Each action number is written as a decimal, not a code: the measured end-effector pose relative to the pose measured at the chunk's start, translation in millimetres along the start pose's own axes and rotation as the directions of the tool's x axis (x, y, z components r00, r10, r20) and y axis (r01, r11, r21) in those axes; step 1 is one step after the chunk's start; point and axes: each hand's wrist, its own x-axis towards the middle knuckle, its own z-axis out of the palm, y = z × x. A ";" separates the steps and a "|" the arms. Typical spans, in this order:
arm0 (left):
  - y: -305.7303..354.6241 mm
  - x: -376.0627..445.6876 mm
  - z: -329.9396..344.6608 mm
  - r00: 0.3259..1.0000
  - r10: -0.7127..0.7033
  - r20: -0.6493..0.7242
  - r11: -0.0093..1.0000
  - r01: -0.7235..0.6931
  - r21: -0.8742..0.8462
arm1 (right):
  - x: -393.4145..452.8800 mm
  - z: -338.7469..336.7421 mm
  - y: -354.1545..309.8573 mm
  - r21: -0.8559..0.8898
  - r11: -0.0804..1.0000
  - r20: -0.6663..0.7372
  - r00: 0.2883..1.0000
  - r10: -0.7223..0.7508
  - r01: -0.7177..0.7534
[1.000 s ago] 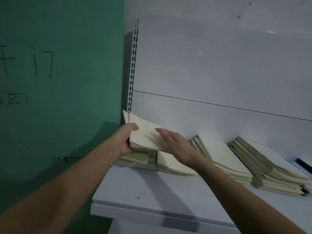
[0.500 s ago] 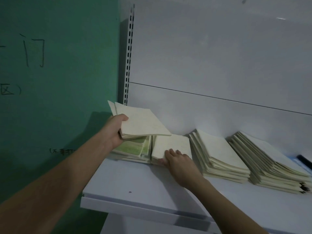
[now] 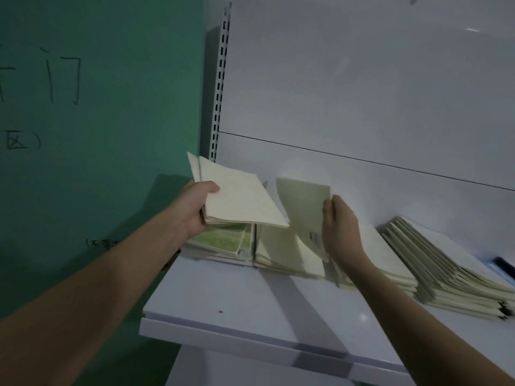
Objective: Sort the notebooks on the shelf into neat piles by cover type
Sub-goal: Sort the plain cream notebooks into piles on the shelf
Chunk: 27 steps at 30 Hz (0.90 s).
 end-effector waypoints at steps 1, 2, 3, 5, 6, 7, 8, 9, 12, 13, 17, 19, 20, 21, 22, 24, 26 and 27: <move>-1.5 0.5 1.2 1.000 -0.008 0.012 1.000 0.008 0.006 | 2.6 -2.5 -10.5 0.032 0.999 -0.040 0.999 -0.012 0.013; -3.6 1.2 3.2 1.000 -0.014 0.025 1.000 0.014 0.007 | 3.5 -3.7 -20.8 0.053 0.998 -0.069 0.997 -0.036 0.040; -6.3 1.7 5.7 0.999 -0.017 0.030 1.000 0.016 0.006 | 2.5 -3.9 -30.7 0.045 0.995 -0.082 0.993 -0.088 0.092; -11.6 2.9 11.9 0.999 -0.010 0.037 1.000 0.010 0.007 | -3.5 -0.8 -46.0 -0.068 0.963 -0.043 0.964 -0.262 0.259; -14.8 3.7 15.6 0.999 -0.008 0.042 1.000 0.008 0.008 | -9.4 2.1 -50.8 -0.146 0.926 0.009 0.936 -0.351 0.349; -17.7 4.2 19.7 0.999 -0.010 0.043 1.000 0.009 0.006 | -16.4 5.2 -54.6 -0.233 0.872 0.069 0.902 -0.427 0.431; -20.0 4.3 23.9 0.999 -0.013 0.046 1.000 0.013 -0.004 | -24.1 8.8 -57.4 -0.311 0.802 0.136 0.859 -0.494 0.511; -22.0 4.6 27.7 0.998 -0.015 0.055 1.000 0.016 -0.019 | -32.5 12.4 -59.8 -0.361 0.733 0.205 0.815 -0.542 0.577; -28.0 5.5 36.3 0.995 -0.024 0.095 0.997 0.031 -0.069 | -49.3 19.0 -64.2 -0.344 0.671 0.304 0.754 -0.583 0.657; -29.6 4.7 37.9 0.995 -0.036 0.091 0.996 0.043 -0.074 | -50.6 18.7 -62.6 -0.333 0.681 0.311 0.757 -0.574 0.653; -37.9 4.7 45.8 0.993 -0.016 0.114 0.999 0.021 -0.046 | -48.9 4.1 -52.8 -0.216 0.750 0.361 0.765 -0.534 0.625; -41.9 6.2 52.6 0.996 0.009 0.092 0.999 -0.005 -0.043 | -42.7 -9.3 -48.7 -0.066 0.899 0.407 0.834 -0.372 0.433; -43.1 6.5 57.1 0.997 0.019 0.079 0.999 -0.015 -0.047 | -37.8 -16.9 -43.4 -0.039 0.947 0.398 0.874 -0.278 0.319; -43.9 6.5 62.6 0.997 0.026 0.077 0.998 -0.021 -0.060 | -31.5 -25.1 -36.1 -0.057 0.969 0.355 0.912 -0.205 0.240; -44.9 7.3 68.1 0.996 0.025 0.083 0.997 -0.019 -0.076 | -24.7 -33.4 -28.2 -0.094 0.978 0.291 0.945 -0.151 0.185; -47.2 7.0 81.8 0.995 -0.003 0.104 0.995 0.014 -0.100 | -13.4 -50.2 -12.0 -0.129 0.991 0.222 0.975 -0.009 0.039; -51.5 3.7 97.0 0.991 -0.037 0.129 0.994 0.050 -0.097 | -3.5 -63.3 3.3 0.043 0.970 0.282 0.935 0.216 -0.238; -55.0 2.5 105.6 0.989 -0.053 0.137 0.993 0.067 -0.097 | 0.5 -68.3 9.8 0.182 0.905 0.337 0.889 0.309 -0.384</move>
